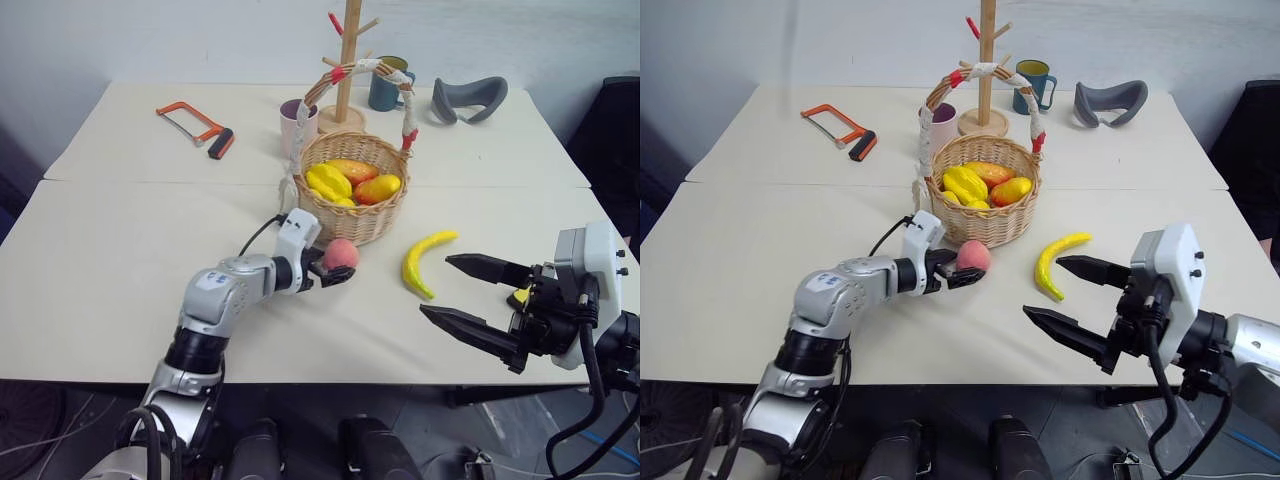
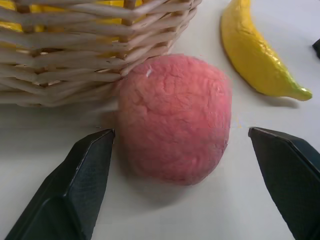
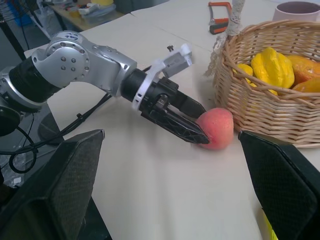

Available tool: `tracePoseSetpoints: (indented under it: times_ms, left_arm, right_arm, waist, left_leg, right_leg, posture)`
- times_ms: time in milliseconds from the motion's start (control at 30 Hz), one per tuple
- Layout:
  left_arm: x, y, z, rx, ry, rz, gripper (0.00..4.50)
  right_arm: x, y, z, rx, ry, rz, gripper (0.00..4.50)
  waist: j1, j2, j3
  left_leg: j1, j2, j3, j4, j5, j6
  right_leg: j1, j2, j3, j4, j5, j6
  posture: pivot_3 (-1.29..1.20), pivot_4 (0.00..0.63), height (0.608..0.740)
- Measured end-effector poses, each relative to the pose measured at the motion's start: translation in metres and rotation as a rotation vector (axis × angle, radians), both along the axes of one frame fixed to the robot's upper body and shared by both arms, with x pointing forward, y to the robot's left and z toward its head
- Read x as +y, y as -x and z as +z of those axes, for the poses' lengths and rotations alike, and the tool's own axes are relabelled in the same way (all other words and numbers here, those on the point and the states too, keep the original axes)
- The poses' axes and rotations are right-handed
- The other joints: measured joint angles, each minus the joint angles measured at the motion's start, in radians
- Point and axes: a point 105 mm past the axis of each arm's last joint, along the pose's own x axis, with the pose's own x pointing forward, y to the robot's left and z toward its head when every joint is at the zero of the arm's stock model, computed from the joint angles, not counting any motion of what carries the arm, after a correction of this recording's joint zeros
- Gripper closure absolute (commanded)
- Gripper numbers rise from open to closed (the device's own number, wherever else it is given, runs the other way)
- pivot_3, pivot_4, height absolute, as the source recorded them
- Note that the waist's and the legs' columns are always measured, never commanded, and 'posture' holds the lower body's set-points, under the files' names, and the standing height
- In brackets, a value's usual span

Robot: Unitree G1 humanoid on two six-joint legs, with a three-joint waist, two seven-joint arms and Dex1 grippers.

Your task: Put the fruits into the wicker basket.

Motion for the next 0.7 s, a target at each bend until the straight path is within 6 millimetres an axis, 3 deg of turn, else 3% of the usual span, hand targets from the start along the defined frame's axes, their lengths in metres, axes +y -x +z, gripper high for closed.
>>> tracePoseSetpoints:
  times_ms: [200,433,567,700]
  left_arm:
    - [0.001,-0.003,-0.003,-0.029,-0.056,-0.025,1.96]
    - [0.033,0.010,0.010,-0.175,-0.102,-0.180,2.12]
    - [0.039,0.022,0.064,-0.283,0.101,-0.319,2.12]
    - [0.021,0.021,0.146,-0.447,0.245,-0.366,2.12]
  right_arm:
    - [-0.005,-0.006,0.001,-0.009,0.001,-0.036,0.00]
    - [-0.007,-0.009,0.001,-0.006,0.014,-0.046,0.00]
    - [-0.007,-0.011,-0.002,0.001,0.018,-0.043,0.00]
    - [-0.008,-0.019,0.002,-0.021,0.016,-0.054,0.00]
  waist:
    - [0.000,0.000,0.000]
    - [-0.002,0.000,0.000]
    - [0.004,0.000,0.000]
    - [0.014,-0.001,0.000]
  left_leg:
    - [0.000,0.000,0.000,-0.001,0.000,-0.001]
    - [-0.001,0.001,0.002,-0.002,0.001,-0.002]
    - [-0.002,0.001,0.001,-0.001,0.000,-0.001]
    - [-0.002,-0.001,0.001,0.000,0.000,0.001]
  right_leg:
    - [0.000,0.000,0.000,0.000,0.000,0.000]
    - [-0.004,0.000,0.001,0.001,-0.001,-0.001]
    - [-0.003,-0.001,-0.001,0.001,-0.001,-0.002]
    - [-0.001,-0.002,0.000,-0.001,0.000,0.000]
  posture:
    - [0.00,0.150,0.740]
    - [0.00,0.150,0.740]
    - [0.00,0.150,0.740]
    - [0.00,0.150,0.740]
